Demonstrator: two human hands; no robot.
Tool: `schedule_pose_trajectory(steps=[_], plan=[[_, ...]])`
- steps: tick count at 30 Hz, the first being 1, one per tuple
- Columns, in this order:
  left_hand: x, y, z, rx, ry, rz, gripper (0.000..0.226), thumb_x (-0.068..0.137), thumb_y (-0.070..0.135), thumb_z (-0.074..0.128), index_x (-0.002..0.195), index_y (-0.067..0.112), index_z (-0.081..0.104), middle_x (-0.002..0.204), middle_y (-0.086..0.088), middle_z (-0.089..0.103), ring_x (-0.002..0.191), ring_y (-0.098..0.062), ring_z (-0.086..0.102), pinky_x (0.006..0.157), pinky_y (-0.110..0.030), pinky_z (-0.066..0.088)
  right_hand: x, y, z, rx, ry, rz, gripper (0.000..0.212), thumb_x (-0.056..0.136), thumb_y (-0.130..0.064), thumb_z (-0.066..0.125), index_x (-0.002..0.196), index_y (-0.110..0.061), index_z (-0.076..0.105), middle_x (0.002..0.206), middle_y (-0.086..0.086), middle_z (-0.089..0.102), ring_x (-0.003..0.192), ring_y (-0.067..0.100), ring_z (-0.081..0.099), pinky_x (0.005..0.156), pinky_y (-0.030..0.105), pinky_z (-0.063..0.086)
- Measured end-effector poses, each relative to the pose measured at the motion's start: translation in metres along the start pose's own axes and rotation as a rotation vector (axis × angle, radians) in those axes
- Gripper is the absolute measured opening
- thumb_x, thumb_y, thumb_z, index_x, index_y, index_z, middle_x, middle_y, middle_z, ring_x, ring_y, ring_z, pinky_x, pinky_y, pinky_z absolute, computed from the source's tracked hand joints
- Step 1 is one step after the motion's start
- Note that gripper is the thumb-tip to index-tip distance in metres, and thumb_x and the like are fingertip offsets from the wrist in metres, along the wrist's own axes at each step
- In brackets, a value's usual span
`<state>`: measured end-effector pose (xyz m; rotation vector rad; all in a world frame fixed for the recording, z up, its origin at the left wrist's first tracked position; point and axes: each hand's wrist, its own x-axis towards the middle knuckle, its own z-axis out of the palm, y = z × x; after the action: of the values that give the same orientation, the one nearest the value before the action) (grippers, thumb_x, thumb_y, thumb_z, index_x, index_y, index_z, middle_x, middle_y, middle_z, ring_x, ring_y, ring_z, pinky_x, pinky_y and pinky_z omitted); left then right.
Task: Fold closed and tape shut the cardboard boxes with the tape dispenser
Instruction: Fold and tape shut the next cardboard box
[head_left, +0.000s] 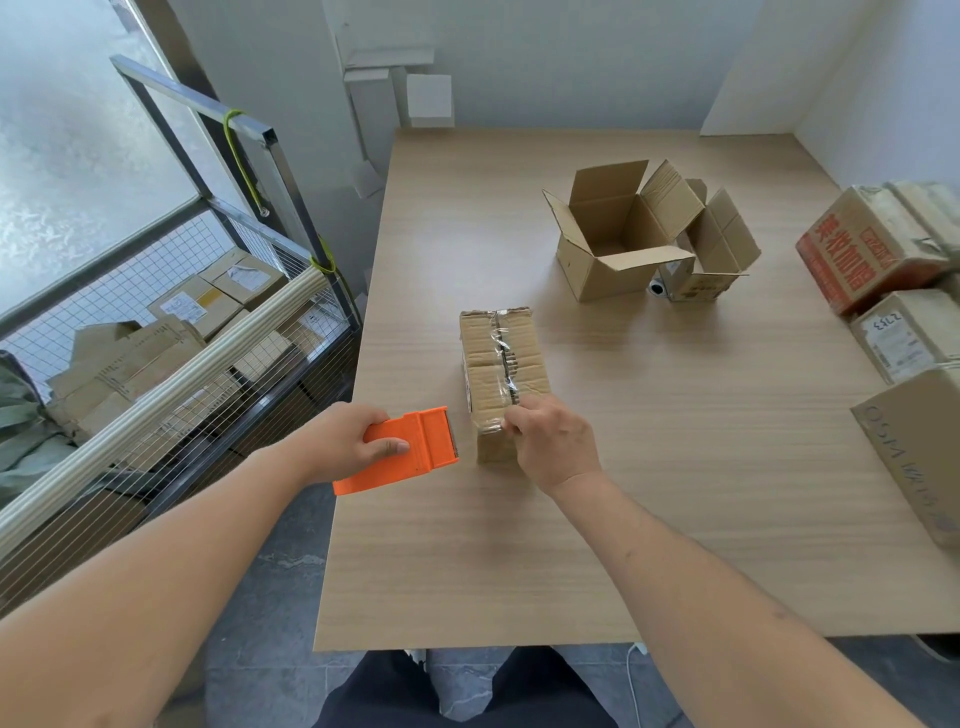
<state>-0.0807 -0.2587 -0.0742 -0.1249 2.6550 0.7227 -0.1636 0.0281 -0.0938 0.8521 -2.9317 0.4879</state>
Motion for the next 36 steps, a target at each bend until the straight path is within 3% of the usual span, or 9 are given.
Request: schedule_pose_trajectory(steps=[1,4,6,10,16,25,31,33,36], plan=[[0.004,0.005,-0.001,0.023,0.008,-0.012,0.043,0.092,0.060,0.064,0.076,0.020,0.060,0.072,0.002,0.063,0.068,-0.018,0.061,0.063,-0.039,0.047,0.001,-0.002,-0.001,-0.011,-0.009,-0.011,0.008,0.083,-0.019,0.068,0.078,-0.020,0.063,0.083,-0.004,0.059,0.088,0.025,0.059,0.055,0.027,0.036],[0.016,0.022,-0.001,0.083,0.012,-0.076,0.044,0.087,0.063,0.067,0.076,0.021,0.062,0.073,0.003,0.064,0.068,-0.015,0.060,0.059,-0.031,0.043,0.004,-0.014,-0.003,-0.060,-0.032,0.010,0.038,0.079,-0.060,0.066,0.078,-0.024,0.055,0.085,-0.007,0.058,0.087,0.019,0.055,0.057,0.028,0.034],[0.025,0.035,0.002,0.122,0.009,-0.122,0.044,0.085,0.065,0.066,0.078,0.021,0.064,0.077,0.003,0.064,0.071,-0.014,0.060,0.061,-0.031,0.043,0.008,-0.021,-0.002,-0.090,-0.057,0.041,0.046,0.081,-0.071,0.064,0.084,-0.025,0.056,0.092,-0.005,0.060,0.092,0.020,0.056,0.061,0.030,0.035],[0.037,0.057,0.008,0.173,0.008,-0.198,0.043,0.087,0.064,0.063,0.084,0.021,0.064,0.084,0.002,0.064,0.077,-0.017,0.058,0.064,-0.033,0.041,0.014,-0.039,0.006,-0.114,-0.111,0.126,0.037,0.088,-0.056,0.067,0.104,-0.023,0.062,0.110,-0.002,0.061,0.110,0.024,0.056,0.071,0.033,0.042],[0.043,0.071,0.001,0.162,-0.013,-0.279,0.042,0.088,0.058,0.065,0.084,0.015,0.066,0.085,-0.004,0.067,0.077,-0.021,0.060,0.060,-0.033,0.040,0.016,-0.056,0.014,-0.102,-0.162,0.204,0.015,0.098,-0.026,0.055,0.109,-0.018,0.062,0.116,0.001,0.058,0.116,0.027,0.052,0.079,0.036,0.046],[0.045,0.079,-0.008,0.059,-0.103,-0.349,0.048,0.089,0.055,0.069,0.112,0.014,0.064,0.107,-0.006,0.066,0.093,-0.026,0.061,0.078,-0.035,0.047,0.016,-0.058,0.015,-0.100,-0.180,0.217,0.016,0.099,-0.020,0.055,0.111,-0.016,0.063,0.116,0.004,0.058,0.117,0.030,0.052,0.087,0.040,0.051],[0.047,0.083,-0.006,-0.015,-0.094,-0.431,0.044,0.086,0.050,0.075,0.103,0.012,0.059,0.117,-0.012,0.066,0.097,-0.028,0.061,0.083,-0.037,0.050,0.011,-0.059,0.016,-0.157,-0.139,0.183,0.010,0.093,-0.017,0.062,0.101,-0.018,0.068,0.105,0.002,0.063,0.108,0.028,0.059,0.079,0.040,0.056],[0.044,0.081,-0.002,-0.111,-0.084,-0.488,0.053,0.084,0.050,0.077,0.115,0.009,0.060,0.120,-0.013,0.065,0.102,-0.031,0.062,0.088,-0.041,0.052,0.011,-0.059,0.016,-0.165,-0.130,0.190,0.009,0.091,-0.017,0.064,0.098,-0.018,0.069,0.102,0.001,0.064,0.105,0.028,0.061,0.077,0.040,0.058],[0.040,0.080,0.001,-0.221,-0.072,-0.550,0.063,0.084,0.048,0.079,0.128,0.010,0.055,0.126,-0.013,0.061,0.104,-0.032,0.059,0.084,-0.043,0.049,0.012,-0.057,0.021,-0.136,-0.149,0.169,0.013,0.096,-0.015,0.058,0.105,-0.016,0.066,0.110,0.004,0.061,0.111,0.030,0.056,0.085,0.043,0.056]])
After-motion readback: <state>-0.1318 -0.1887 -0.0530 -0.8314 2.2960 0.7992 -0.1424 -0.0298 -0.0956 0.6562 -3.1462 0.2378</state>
